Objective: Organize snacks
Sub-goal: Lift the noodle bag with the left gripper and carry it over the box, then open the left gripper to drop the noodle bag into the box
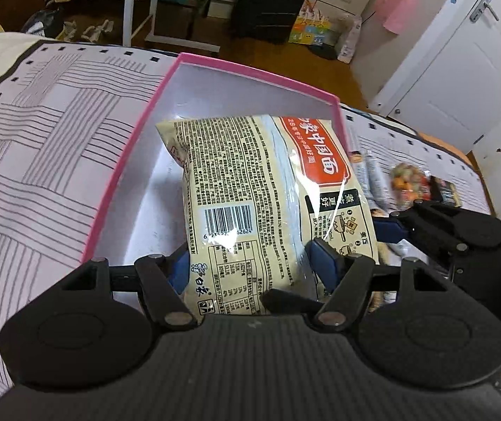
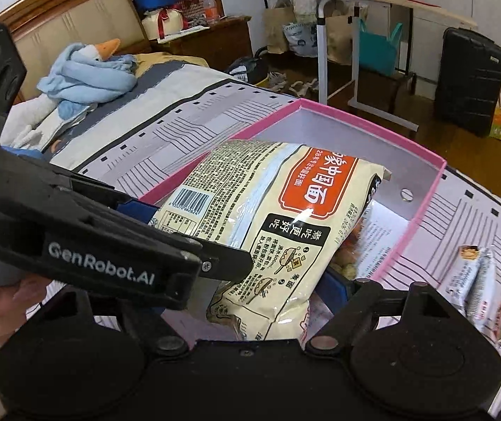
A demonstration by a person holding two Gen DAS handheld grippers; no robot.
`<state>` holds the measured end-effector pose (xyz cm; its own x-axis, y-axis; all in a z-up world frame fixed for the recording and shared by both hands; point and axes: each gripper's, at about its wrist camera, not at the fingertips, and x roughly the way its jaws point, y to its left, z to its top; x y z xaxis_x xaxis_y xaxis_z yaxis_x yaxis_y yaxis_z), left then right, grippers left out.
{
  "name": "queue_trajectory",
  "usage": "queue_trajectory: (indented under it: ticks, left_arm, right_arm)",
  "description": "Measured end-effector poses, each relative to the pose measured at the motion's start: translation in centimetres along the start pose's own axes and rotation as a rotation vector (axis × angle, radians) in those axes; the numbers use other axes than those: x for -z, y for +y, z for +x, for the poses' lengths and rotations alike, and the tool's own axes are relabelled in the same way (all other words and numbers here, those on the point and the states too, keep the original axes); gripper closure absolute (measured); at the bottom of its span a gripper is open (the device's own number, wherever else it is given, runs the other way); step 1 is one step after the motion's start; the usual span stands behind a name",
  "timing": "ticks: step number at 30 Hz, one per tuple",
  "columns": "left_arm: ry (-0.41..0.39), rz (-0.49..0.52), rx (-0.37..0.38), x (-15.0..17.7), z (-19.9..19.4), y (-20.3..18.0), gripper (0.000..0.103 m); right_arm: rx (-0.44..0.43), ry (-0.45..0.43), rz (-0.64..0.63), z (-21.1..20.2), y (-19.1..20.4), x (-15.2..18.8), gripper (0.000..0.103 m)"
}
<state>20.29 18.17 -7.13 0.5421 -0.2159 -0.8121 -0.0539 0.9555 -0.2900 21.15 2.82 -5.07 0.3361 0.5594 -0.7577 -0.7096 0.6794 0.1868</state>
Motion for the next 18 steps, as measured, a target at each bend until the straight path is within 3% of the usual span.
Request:
queue_trajectory:
  ticks: [5, 10, 13, 18]
  left_arm:
    - [-0.012, -0.003, -0.022, 0.3, 1.1, 1.0, 0.035]
    - [-0.006, 0.012, -0.098, 1.0, 3.0, 0.8, 0.033]
    - [-0.026, 0.031, -0.140, 1.6, 2.6, 0.4, 0.032]
    - [-0.089, 0.031, -0.157, 1.7, -0.3, -0.2, 0.032]
  right_arm:
    - [0.028, 0.015, -0.018, 1.6, 0.3, -0.3, 0.017]
    - [0.102, 0.039, -0.070, 2.5, 0.9, 0.2, 0.017]
    - [0.138, 0.018, -0.094, 1.6, 1.2, 0.8, 0.017]
    - [0.106, -0.030, -0.074, -2.6, 1.1, 1.2, 0.017]
